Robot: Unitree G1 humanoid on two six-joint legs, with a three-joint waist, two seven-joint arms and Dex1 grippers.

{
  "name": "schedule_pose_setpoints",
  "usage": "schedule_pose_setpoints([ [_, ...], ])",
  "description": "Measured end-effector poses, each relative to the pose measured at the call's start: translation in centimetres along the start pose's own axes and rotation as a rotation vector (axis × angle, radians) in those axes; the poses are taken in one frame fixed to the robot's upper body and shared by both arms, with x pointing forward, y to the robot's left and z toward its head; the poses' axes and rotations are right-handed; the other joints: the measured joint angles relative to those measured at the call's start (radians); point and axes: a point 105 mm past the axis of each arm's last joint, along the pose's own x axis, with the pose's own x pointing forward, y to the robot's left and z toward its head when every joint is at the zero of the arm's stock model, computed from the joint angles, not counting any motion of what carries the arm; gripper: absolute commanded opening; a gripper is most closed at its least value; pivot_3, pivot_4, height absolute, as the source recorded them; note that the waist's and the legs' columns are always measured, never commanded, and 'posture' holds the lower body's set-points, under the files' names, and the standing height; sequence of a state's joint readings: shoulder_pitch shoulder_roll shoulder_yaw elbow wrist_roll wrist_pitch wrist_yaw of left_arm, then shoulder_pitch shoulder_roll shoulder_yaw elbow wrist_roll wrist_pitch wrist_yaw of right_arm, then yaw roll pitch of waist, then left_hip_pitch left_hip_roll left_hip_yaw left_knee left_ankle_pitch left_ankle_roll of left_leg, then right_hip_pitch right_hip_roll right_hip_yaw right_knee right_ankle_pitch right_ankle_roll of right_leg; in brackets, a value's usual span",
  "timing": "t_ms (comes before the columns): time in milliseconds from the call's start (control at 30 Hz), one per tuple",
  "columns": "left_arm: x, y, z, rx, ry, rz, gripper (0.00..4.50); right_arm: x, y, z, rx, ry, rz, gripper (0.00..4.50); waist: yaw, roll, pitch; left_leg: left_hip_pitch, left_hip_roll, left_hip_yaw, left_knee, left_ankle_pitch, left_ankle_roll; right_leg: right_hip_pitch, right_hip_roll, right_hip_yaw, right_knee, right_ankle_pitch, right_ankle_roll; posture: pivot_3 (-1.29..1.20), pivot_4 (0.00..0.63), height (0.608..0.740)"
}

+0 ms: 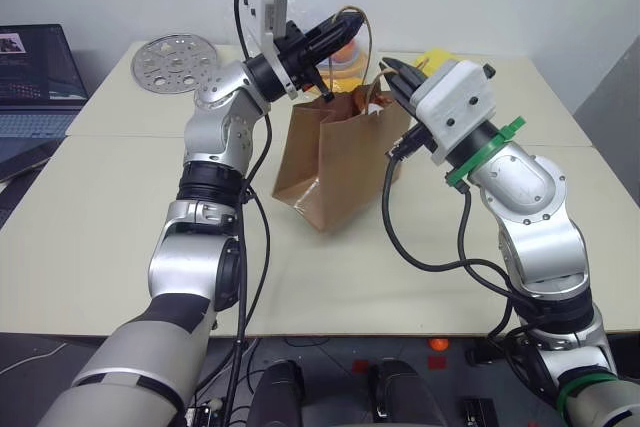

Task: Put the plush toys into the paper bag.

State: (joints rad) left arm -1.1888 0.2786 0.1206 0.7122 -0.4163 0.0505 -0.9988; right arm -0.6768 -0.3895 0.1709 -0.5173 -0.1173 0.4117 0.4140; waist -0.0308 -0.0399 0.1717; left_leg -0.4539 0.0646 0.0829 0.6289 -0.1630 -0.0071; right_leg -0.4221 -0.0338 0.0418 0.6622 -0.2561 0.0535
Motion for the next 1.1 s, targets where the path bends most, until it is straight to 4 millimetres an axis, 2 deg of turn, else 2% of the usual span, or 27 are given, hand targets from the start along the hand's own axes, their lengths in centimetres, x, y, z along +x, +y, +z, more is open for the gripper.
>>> schedule_pose_setpoints([
  [100, -1.1, 0.1, -0.9, 0.006, 0.047, -0.01, 0.0, 0.3, 1.9, -1.1, 0.075, 0.051, 0.074, 0.04, -0.001, 0.0, 0.0, 0.001, 0.0, 0.0, 0.0, 0.0, 0.0, 0.001, 0.0, 0.0, 0.0, 0.0, 0.0, 0.0, 0.15, 0.74],
  [233, -4.1, -0.3, -5.0, 0.02, 0.221, -0.017, 0.0, -0.2, 5.2, -4.2, 0.31, 0.211, 0.16, 0.04, 0.0, 0.0, 0.0, 0.001, 0.0, 0.0, 0.0, 0.0, 0.0, 0.0, 0.0, 0.0, 0.001, 0.0, 0.0, 0.0, 0.15, 0.74],
  [300, -4.9, -0.9, -6.1, -0.017, 0.25, -0.025, 0.0, -0.4, 5.4, -4.8, 0.307, 0.247, 0.189, 0.04, 0.004, 0.0, 0.0, 0.0, 0.0, 0.0, 0.001, 0.0, 0.0, 0.0, -0.001, 0.0, 0.001, 0.0, 0.0, 0.0, 0.15, 0.74],
  [333, -5.0, -1.0, -6.0, -0.025, 0.254, -0.031, 0.19, -0.5, 5.4, -4.9, 0.3, 0.252, 0.195, 0.2, 0.006, 0.0, 0.0, -0.001, 0.0, 0.0, 0.001, 0.0, 0.0, 0.0, -0.001, 0.0, 0.0, 0.0, 0.0, 0.0, 0.15, 0.74],
  [400, -5.3, -1.1, -4.8, 0.01, 0.252, -0.043, 0.63, -0.7, 5.5, -4.8, 0.302, 0.247, 0.222, 0.66, 0.006, 0.0, 0.0, -0.001, 0.0, 0.001, 0.001, 0.0, 0.0, 0.0, -0.001, 0.001, -0.001, 0.0, 0.0, 0.0, 0.15, 0.74],
  [533, -7.7, -1.1, -1.9, 0.059, 0.266, -0.03, 1.85, -1.3, 5.2, -4.0, 0.315, 0.211, 0.275, 2.08, -0.002, 0.0, 0.0, 0.0, 0.0, 0.0, 0.0, 0.0, 0.0, 0.0, -0.001, 0.0, 0.0, 0.0, 0.0, 0.0, 0.15, 0.74],
  [733, -11.2, -1.7, -0.6, 0.108, 0.323, 0.042, 3.73, -1.9, 3.8, -2.2, 0.393, 0.107, 0.316, 4.29, 0.0, 0.0, 0.0, 0.002, 0.002, 0.0, -0.001, 0.0, 0.0, 0.001, 0.0, -0.001, 0.001, -0.001, -0.003, 0.0, 0.15, 0.74],
  [767, -11.9, -2.0, -0.6, 0.109, 0.334, 0.062, 4.04, -1.8, 3.1, -1.4, 0.441, 0.066, 0.314, 4.5, -0.001, 0.0, 0.0, 0.002, 0.002, 0.0, 0.0, 0.0, 0.0, 0.001, -0.001, 0.0, 0.001, -0.001, -0.003, 0.0, 0.15, 0.74],
  [833, -12.8, -2.4, -0.7, 0.107, 0.348, 0.09, 4.48, -1.4, 1.8, 0.4, 0.522, -0.02, 0.31, 4.5, -0.001, 0.0, 0.0, 0.002, 0.001, 0.001, 0.0, 0.0, 0.0, 0.001, -0.002, 0.0, 0.001, -0.001, -0.003, 0.0, 0.15, 0.74],
  [900, -14.4, -3.3, -1.4, 0.102, 0.386, 0.121, 4.48, -1.3, 0.7, 3.1, 0.655, -0.127, 0.348, 4.5, -0.002, 0.0, 0.0, 0.003, 0.002, 0.0, 0.0, 0.0, 0.0, 0.001, -0.002, 0.0, 0.002, -0.001, -0.003, 0.0, 0.15, 0.74],
  [967, -16.1, -4.2, -2.9, 0.071, 0.441, 0.144, 4.48, -1.8, -0.2, 4.3, 0.756, -0.159, 0.377, 4.5, -0.001, 0.0, 0.0, 0.003, 0.008, 0.0, -0.001, 0.0, 0.0, 0.002, -0.003, -0.001, 0.001, -0.002, -0.004, 0.0, 0.15, 0.74],
  [1033, -17.2, -4.6, -4.0, 0.034, 0.473, 0.17, 4.48, -2.5, -0.5, 3.9, 0.815, -0.116, 0.393, 4.5, 0.007, 0.0, 0.0, 0.002, 0.011, 0.002, -0.001, 0.0, 0.0, 0.001, -0.004, -0.004, 0.0, -0.004, -0.008, 0.0, 0.15, 0.74],
  [1100, -17.3, -5.1, -4.5, 0.026, 0.473, 0.183, 4.48, -3.7, -0.2, 2.6, 0.834, -0.017, 0.428, 4.5, 0.016, -0.001, 0.0, 0.002, 0.013, 0.005, -0.001, 0.0, -0.001, 0.002, -0.007, -0.004, -0.001, -0.006, -0.013, 0.0, 0.15, 0.74],
])
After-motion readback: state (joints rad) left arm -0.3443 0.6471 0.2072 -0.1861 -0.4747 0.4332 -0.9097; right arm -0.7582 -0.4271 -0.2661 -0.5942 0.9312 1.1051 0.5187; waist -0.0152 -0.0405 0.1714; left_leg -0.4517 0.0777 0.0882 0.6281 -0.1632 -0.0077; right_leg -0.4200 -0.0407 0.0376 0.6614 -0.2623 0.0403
